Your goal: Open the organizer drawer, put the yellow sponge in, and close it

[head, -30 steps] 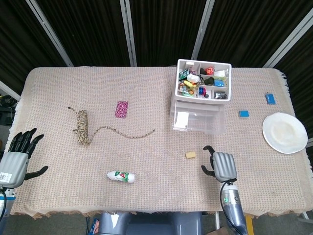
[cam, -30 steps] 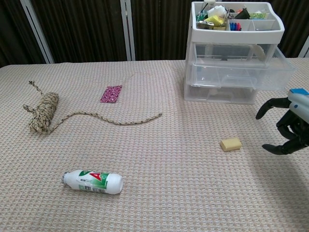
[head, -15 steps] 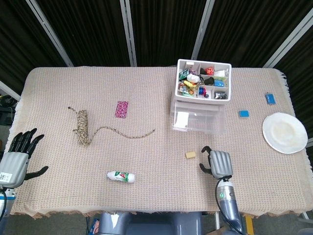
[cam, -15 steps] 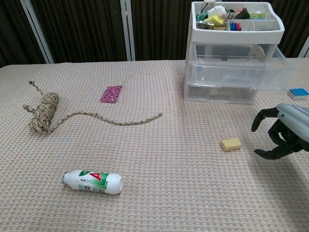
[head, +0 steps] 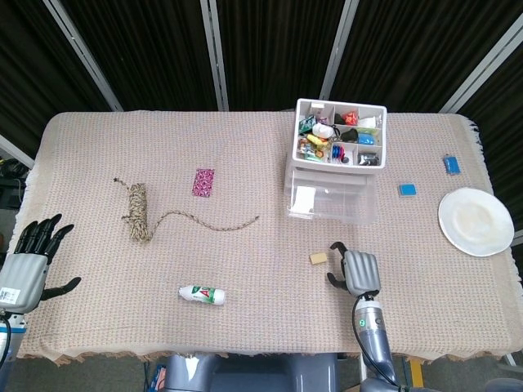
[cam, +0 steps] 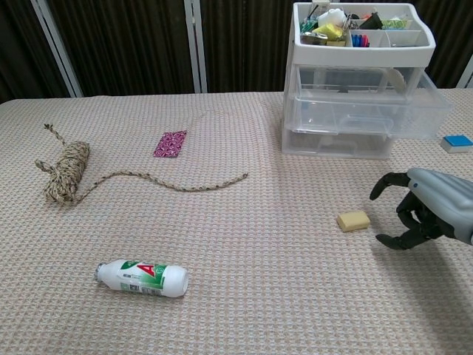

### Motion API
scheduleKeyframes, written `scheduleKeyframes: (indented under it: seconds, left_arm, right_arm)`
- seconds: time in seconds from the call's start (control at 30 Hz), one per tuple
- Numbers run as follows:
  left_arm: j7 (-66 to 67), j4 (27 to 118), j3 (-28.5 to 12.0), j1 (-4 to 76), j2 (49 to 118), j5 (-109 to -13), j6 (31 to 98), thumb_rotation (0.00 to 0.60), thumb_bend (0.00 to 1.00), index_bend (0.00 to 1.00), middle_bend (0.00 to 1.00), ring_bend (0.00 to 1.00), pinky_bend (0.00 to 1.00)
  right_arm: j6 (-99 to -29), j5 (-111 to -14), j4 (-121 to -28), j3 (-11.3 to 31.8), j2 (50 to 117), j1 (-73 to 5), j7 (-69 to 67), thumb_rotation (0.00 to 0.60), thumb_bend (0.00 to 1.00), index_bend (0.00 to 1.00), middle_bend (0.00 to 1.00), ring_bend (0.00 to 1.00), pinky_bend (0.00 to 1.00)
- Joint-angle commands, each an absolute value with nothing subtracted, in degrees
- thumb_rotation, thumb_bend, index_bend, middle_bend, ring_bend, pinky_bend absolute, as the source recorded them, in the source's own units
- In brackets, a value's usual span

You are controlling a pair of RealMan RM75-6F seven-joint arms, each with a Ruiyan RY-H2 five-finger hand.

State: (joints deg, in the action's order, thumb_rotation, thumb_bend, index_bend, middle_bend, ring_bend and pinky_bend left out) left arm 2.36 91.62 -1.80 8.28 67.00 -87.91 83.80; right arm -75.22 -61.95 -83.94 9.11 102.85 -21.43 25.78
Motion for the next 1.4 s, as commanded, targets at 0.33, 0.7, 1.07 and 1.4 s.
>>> scheduleKeyframes:
  seconds: [0.33, 0.7, 1.07, 1.4]
  left_arm:
    - [1.65, 91.76, -1.89, 8.32, 66.80, -87.69, 83.61, 0.600, 0.18, 0.12, 0.00, 0.00, 0.00]
    - [1.40, 91.81, -1.89, 8.33, 66.71, -87.63, 83.52, 0.600, 0.18, 0.12, 0.00, 0.00, 0.00]
    - [1.27, 91.92, -1.91, 8.37, 66.65, -87.48, 83.35, 0.600, 0.18, 0.12, 0.00, 0.00, 0.00]
    - [1.35, 91.92, -1.94, 8.36, 66.67, -87.47, 83.40, 0.600, 0.18, 0.12, 0.00, 0.00, 0.00]
  right_arm:
    - [-73.00, -59.65, -82.46, 11.04, 105.00, -22.74, 27.14, 0.600, 0.23, 0.36, 0.88, 0.88, 0.69]
    - [-72.20, -58.73, -79.83, 11.46, 107.05, -23.26, 27.67, 0.600, 0.24, 0.40, 0.89, 0.89, 0.69]
    - [-72.17, -59.39, -77.32, 11.55, 108.85, -23.28, 26.47, 0.600, 0.26, 0.59, 0.90, 0.90, 0.70]
    - [-75.49, -63.63, -82.60, 11.29, 106.17, -21.95, 23.86, 0.600, 0.27, 0.61, 0.90, 0.90, 0.70]
